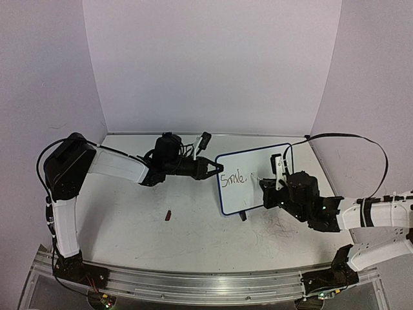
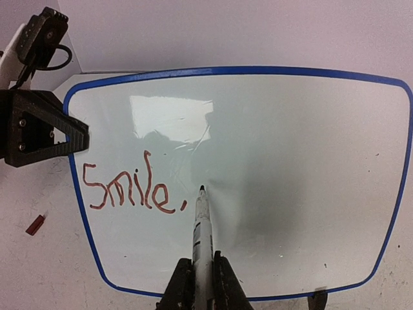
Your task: Write a sentence on the whiteboard
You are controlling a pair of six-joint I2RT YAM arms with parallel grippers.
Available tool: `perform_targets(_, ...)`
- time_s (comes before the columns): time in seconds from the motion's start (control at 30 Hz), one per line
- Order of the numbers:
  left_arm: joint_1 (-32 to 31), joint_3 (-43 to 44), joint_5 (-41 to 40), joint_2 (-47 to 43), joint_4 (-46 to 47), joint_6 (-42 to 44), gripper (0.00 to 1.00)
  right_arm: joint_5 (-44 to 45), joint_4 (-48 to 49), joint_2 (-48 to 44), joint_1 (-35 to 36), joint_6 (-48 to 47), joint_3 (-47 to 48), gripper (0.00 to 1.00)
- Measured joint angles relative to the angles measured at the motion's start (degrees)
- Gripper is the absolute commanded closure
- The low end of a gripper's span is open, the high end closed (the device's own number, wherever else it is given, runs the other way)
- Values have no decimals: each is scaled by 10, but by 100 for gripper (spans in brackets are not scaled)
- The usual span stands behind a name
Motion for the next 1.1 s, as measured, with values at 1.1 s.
perform_targets(1.1,0,0,0,0,-3,-2,100,26,32,55,0,-7,20,100)
